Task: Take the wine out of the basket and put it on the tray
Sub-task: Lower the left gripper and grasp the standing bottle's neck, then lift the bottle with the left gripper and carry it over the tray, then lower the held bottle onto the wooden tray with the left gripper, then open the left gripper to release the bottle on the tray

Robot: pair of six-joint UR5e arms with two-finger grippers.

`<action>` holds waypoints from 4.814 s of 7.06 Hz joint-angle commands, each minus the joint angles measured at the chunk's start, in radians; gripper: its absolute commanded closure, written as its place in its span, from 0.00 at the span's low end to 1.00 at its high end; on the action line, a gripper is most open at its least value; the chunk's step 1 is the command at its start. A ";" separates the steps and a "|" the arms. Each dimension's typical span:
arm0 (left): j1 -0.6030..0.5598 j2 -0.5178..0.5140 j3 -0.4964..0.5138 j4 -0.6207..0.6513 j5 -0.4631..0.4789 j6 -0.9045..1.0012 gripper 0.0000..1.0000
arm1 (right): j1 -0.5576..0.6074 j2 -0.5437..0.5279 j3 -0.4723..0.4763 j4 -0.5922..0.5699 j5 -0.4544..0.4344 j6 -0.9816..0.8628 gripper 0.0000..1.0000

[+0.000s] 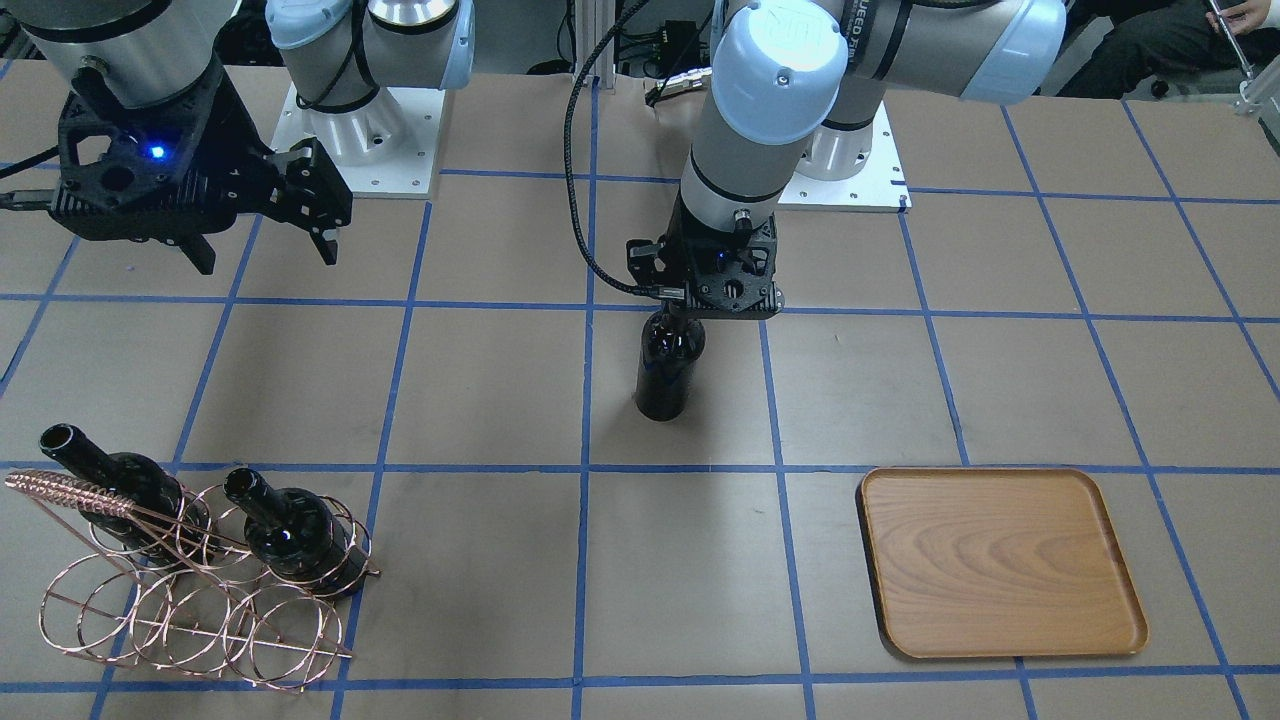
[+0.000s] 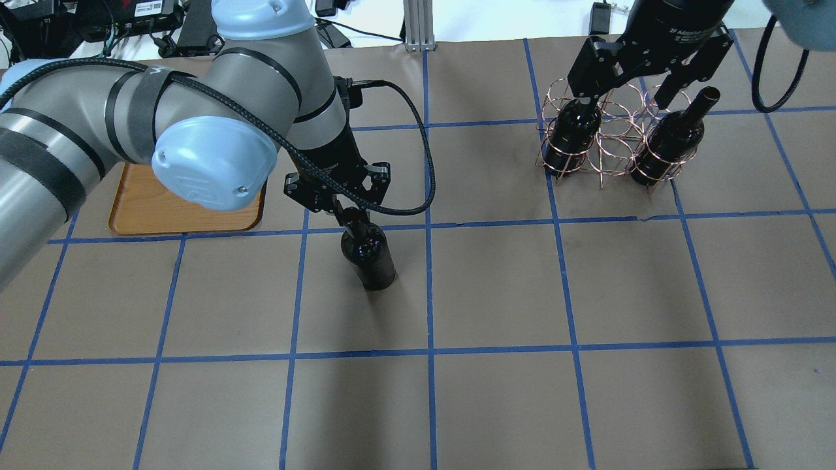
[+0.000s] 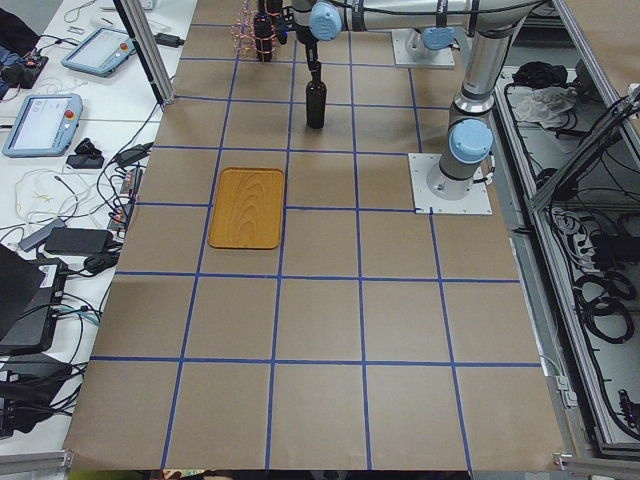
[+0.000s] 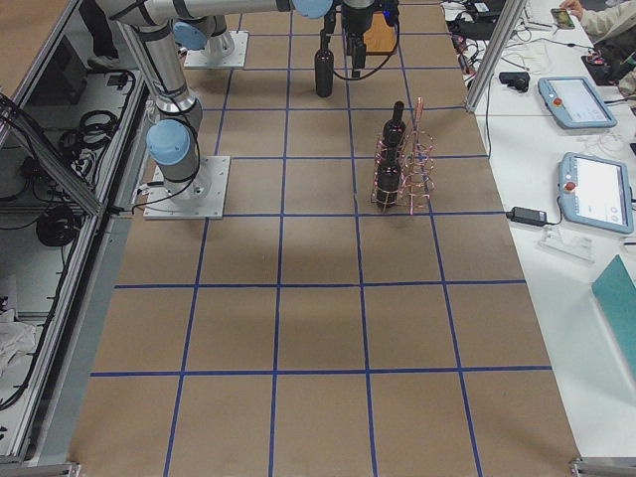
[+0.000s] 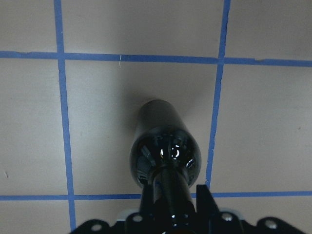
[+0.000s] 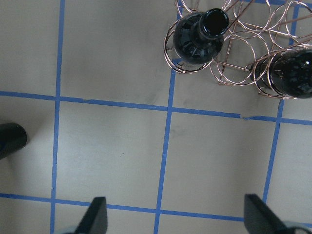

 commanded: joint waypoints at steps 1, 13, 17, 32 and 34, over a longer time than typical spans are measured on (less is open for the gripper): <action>0.030 0.015 0.022 0.000 0.013 0.003 1.00 | 0.000 -0.001 0.005 -0.002 0.000 -0.003 0.00; 0.612 -0.146 0.206 0.129 0.037 0.832 1.00 | -0.005 -0.041 0.043 0.053 -0.021 -0.015 0.00; 0.612 -0.155 0.205 0.127 0.050 0.824 0.23 | 0.003 -0.047 0.029 0.050 -0.025 -0.001 0.00; 0.167 0.198 0.122 -0.140 0.137 0.224 0.00 | 0.002 -0.054 0.041 0.048 -0.017 -0.017 0.00; 0.170 0.198 0.122 -0.140 0.140 0.226 0.00 | 0.002 -0.054 0.041 0.048 -0.017 -0.018 0.00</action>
